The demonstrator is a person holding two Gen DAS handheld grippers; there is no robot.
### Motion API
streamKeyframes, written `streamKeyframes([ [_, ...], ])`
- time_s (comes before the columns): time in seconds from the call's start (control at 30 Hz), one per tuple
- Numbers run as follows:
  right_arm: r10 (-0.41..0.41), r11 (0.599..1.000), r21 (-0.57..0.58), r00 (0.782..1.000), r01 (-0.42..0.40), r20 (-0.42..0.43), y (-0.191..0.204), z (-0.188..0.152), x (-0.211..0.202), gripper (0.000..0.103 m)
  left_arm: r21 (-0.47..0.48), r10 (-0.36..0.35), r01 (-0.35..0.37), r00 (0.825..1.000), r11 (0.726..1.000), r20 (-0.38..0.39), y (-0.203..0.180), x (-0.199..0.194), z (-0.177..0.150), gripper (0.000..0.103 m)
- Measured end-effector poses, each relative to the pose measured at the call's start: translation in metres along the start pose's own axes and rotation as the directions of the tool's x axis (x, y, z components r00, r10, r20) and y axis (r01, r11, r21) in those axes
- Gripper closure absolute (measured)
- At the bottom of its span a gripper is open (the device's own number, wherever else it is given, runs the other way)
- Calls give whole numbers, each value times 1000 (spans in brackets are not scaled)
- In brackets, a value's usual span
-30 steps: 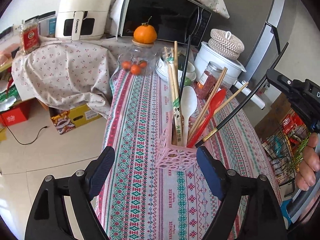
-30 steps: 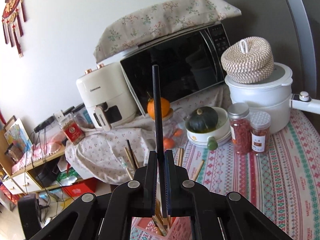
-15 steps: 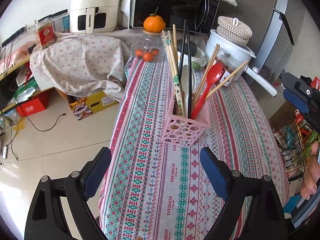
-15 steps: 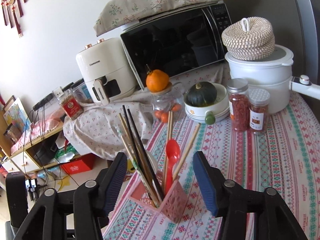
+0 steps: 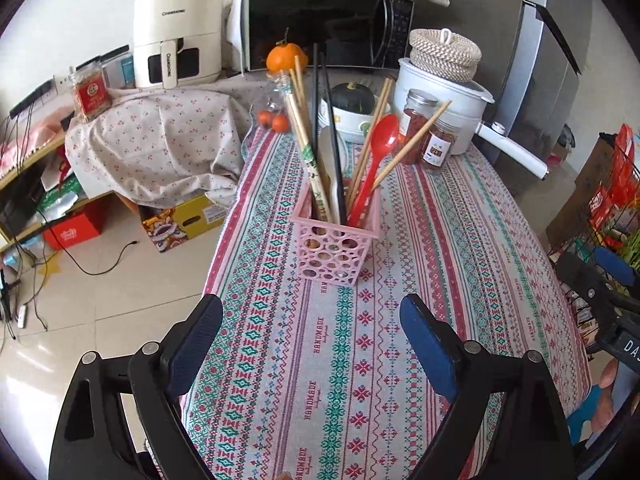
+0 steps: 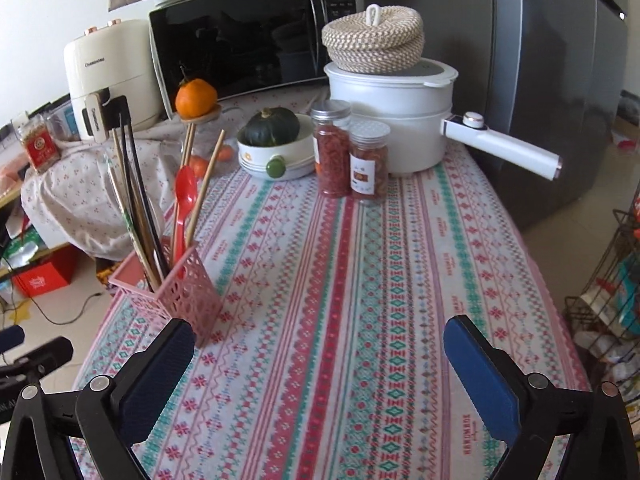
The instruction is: Organize utensils
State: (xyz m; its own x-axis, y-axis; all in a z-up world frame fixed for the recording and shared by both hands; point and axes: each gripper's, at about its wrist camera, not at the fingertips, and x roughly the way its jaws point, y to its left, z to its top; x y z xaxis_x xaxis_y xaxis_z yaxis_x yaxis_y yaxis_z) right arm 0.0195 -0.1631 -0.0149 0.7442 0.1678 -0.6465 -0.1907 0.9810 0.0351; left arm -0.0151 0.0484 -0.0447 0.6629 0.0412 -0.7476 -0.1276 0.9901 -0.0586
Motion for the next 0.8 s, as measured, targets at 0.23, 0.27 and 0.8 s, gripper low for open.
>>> streamKeyframes([
  [0.23,-43,999,-14,999,43,7,-13,-8,-11,1,53,-3,2,1000,999,22,-26,-5,-2,11],
  [0.27,-46,999,-9,999,46,8,-15,-8,-11,1,51,-4,3,1000,999,23,-27,-5,-2,11],
  [0.8,-24,1000,-2,1000,24,10,-12,-4,-12,1,30,-22,21,1000,999,20,-30,0,3,11],
])
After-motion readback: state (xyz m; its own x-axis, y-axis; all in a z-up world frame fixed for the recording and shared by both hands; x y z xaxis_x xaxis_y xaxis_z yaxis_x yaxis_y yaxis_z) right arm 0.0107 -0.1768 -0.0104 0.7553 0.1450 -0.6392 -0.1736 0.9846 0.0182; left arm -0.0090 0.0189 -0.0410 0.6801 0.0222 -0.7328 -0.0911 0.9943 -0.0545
